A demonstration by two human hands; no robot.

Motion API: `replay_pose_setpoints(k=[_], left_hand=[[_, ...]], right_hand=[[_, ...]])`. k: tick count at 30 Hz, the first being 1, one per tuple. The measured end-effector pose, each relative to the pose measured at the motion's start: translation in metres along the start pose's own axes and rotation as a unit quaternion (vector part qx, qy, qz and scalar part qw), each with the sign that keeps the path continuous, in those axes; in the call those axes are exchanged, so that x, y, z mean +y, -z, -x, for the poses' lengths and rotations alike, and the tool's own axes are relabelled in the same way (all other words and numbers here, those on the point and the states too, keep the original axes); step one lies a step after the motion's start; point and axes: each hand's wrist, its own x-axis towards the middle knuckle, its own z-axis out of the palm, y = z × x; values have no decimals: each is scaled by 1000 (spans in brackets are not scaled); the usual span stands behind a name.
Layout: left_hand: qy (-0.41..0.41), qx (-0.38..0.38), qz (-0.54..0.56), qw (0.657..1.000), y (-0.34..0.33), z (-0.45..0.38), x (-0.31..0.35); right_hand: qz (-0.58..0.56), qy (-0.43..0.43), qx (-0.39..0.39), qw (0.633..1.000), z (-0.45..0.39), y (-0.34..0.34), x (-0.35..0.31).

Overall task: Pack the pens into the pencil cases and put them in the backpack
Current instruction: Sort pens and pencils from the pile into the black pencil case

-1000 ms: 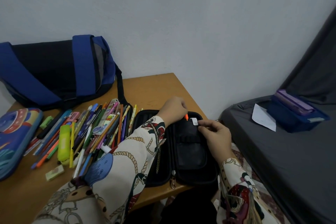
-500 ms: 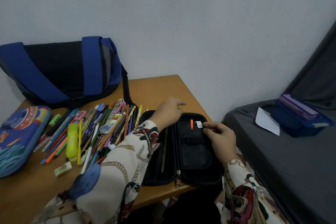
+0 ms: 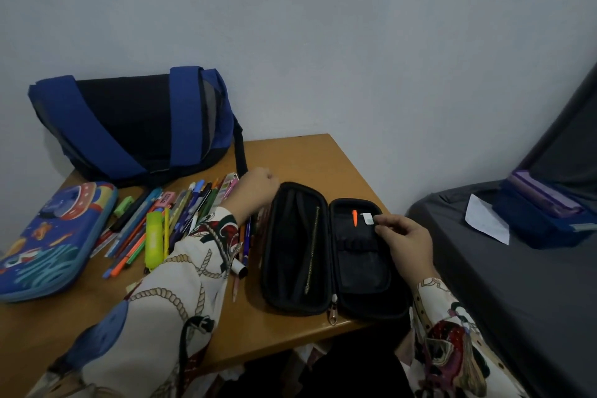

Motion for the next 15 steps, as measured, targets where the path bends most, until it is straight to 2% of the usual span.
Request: replay_pose_setpoints(k=[3, 6, 9, 11, 13, 15], left_hand=[[-2, -13, 188, 982, 4, 1, 8], [-60, -50, 232, 969, 3, 0, 2], [-77, -27, 131, 988, -6, -5, -7], [-79, 0, -20, 997, -12, -4, -9], [-80, 20, -174, 981, -17, 1, -6], [-70, 32, -257, 963, -17, 7, -5]], right_hand=[[3, 3, 7, 1000, 1, -2, 0], [0, 6, 9, 1000, 2, -1, -2], [2, 12, 5, 1000, 3, -1, -2], [3, 12, 5, 1000, 4, -1, -3], [0, 12, 6, 1000, 4, -1, -4], [-1, 14, 6, 1000, 5, -1, -4]])
